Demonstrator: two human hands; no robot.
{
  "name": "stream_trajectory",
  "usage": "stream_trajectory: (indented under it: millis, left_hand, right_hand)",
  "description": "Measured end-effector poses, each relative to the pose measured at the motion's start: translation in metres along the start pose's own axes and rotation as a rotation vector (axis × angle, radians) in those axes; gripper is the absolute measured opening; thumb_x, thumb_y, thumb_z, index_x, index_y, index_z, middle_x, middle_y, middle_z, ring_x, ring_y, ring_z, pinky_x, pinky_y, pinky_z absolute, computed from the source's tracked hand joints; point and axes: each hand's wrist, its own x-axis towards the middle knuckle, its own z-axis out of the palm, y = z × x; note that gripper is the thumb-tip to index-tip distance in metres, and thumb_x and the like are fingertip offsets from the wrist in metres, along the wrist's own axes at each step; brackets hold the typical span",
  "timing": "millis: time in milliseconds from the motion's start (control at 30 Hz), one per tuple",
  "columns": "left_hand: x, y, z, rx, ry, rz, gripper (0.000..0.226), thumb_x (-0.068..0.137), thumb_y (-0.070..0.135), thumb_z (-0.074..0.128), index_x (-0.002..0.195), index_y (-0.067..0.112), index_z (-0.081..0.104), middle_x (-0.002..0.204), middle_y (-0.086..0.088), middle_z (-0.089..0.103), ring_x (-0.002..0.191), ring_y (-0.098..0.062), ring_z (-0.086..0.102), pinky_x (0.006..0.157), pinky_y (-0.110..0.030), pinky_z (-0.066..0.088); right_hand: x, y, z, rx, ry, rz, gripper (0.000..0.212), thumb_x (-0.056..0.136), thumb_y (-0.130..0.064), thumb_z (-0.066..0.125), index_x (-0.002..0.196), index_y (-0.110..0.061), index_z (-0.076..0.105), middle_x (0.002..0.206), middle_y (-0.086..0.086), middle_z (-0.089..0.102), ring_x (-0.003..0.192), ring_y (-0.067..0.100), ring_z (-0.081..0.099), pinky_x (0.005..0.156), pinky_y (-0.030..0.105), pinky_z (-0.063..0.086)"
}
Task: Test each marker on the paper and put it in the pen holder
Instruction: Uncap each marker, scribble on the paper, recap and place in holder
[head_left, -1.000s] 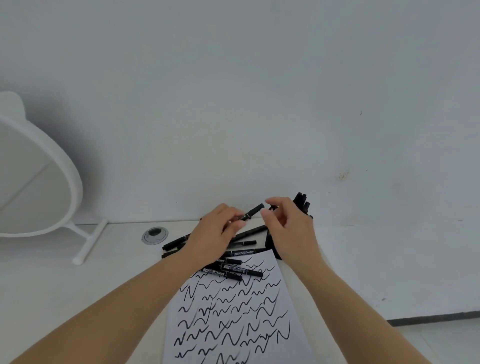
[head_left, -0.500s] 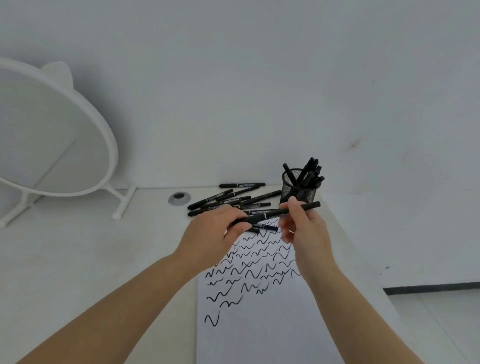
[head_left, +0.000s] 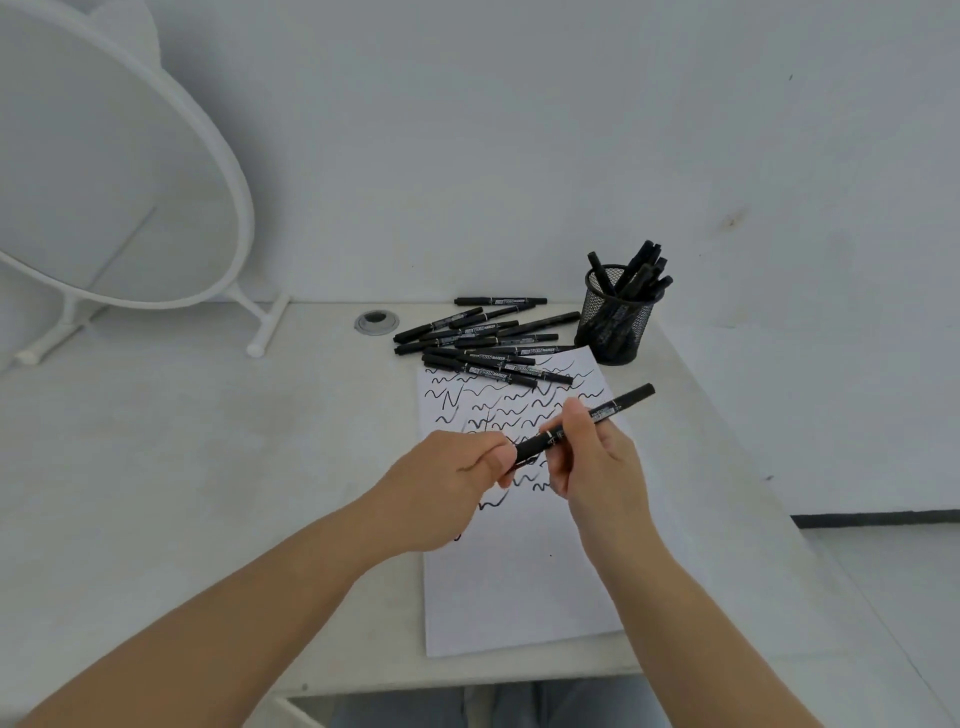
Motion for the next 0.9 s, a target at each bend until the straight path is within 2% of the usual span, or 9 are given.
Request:
stream_trajectory:
  millis: [67,133,200,300,400,500,600,800,900]
  left_hand:
    - [-0.004,-0.013,-0.008,-0.137,0.023,-0.083,0.041,0.093,0.039,0.037,0.056,0.027,0.05,0.048,0.011,0.042,0.047,-0.008,0.033,0.047,-0.019,0.027]
    - [-0.008,-0.033,-0.021,-0.167,0.138,-0.175,0.042,0.097,0.031,0.039,0.057,0.024,0.051,0.046,0.01,0.041,0.049,-0.01,0.033,0.05,-0.025,0.026]
    - [-0.008,-0.048,-0.029,0.011,0.245,-0.191,0.04,0.098,0.026,0.036,0.061,0.026,0.051,0.051,0.007,0.043,0.051,-0.015,0.037,0.053,-0.03,0.03]
    - [0.001,-0.046,-0.019,0.151,0.269,-0.133,0.031,0.097,0.031,0.036,0.069,0.031,0.05,0.057,0.005,0.05,0.055,-0.015,0.046,0.059,-0.032,0.038]
    - [0.009,-0.043,-0.005,0.115,0.268,-0.079,0.028,0.097,0.027,0.037,0.072,0.03,0.049,0.06,0.009,0.055,0.056,-0.004,0.047,0.06,-0.029,0.039]
    - [0.01,-0.051,-0.001,0.036,0.244,-0.062,0.024,0.097,0.025,0.036,0.079,0.022,0.052,0.067,0.009,0.059,0.068,-0.01,0.055,0.07,-0.034,0.044]
    - [0.009,-0.058,-0.001,-0.061,0.239,-0.05,0.025,0.098,0.023,0.038,0.079,0.021,0.053,0.07,0.01,0.06,0.067,-0.004,0.056,0.073,-0.026,0.044]
    - [0.011,-0.064,-0.001,-0.086,0.212,-0.052,0.027,0.098,0.025,0.038,0.076,0.026,0.054,0.071,0.012,0.062,0.068,-0.002,0.056,0.072,-0.02,0.043]
    - [0.011,-0.065,-0.001,-0.086,0.207,-0.046,0.027,0.098,0.025,0.038,0.076,0.027,0.054,0.071,0.013,0.061,0.067,0.0,0.055,0.069,-0.013,0.042]
  right_hand:
    - [0.014,-0.005,-0.023,0.132,0.176,0.042,0.038,0.097,-0.019,0.039,0.059,-0.02,0.048,0.049,-0.004,0.04,0.031,0.003,0.034,0.036,0.013,0.029]
    - [0.025,-0.011,-0.047,0.317,0.266,0.078,0.036,0.095,-0.022,0.039,0.061,-0.015,0.047,0.043,-0.005,0.037,0.032,0.006,0.028,0.038,0.02,0.025]
    - [0.022,-0.007,-0.049,0.162,0.193,0.036,0.036,0.094,-0.025,0.044,0.06,-0.016,0.052,0.036,-0.009,0.039,0.033,0.006,0.031,0.037,0.018,0.027]
    - [0.005,0.006,-0.027,-0.047,-0.016,-0.029,0.031,0.089,-0.025,0.055,0.058,-0.019,0.057,0.04,-0.005,0.052,0.036,0.007,0.043,0.039,0.015,0.035]
    - [-0.005,0.017,-0.018,-0.12,-0.135,-0.074,0.022,0.083,-0.017,0.064,0.062,-0.018,0.058,0.043,-0.005,0.056,0.04,0.006,0.049,0.043,0.012,0.038]
    - [-0.009,0.031,-0.023,-0.147,-0.122,-0.08,0.024,0.083,-0.011,0.062,0.062,-0.019,0.056,0.044,-0.005,0.054,0.043,0.007,0.047,0.045,0.014,0.037]
    - [-0.01,0.034,-0.024,-0.071,-0.106,-0.049,0.026,0.084,-0.007,0.058,0.062,-0.02,0.052,0.043,-0.002,0.055,0.042,0.008,0.048,0.045,0.013,0.037]
    - [-0.015,0.032,-0.02,-0.239,-0.344,-0.116,0.024,0.084,-0.014,0.06,0.066,-0.03,0.055,0.052,0.0,0.063,0.049,0.009,0.055,0.051,0.016,0.043]
    - [-0.014,0.033,-0.02,-0.283,-0.345,-0.146,0.022,0.085,-0.016,0.06,0.069,-0.03,0.054,0.056,0.003,0.063,0.051,0.015,0.055,0.051,0.017,0.041]
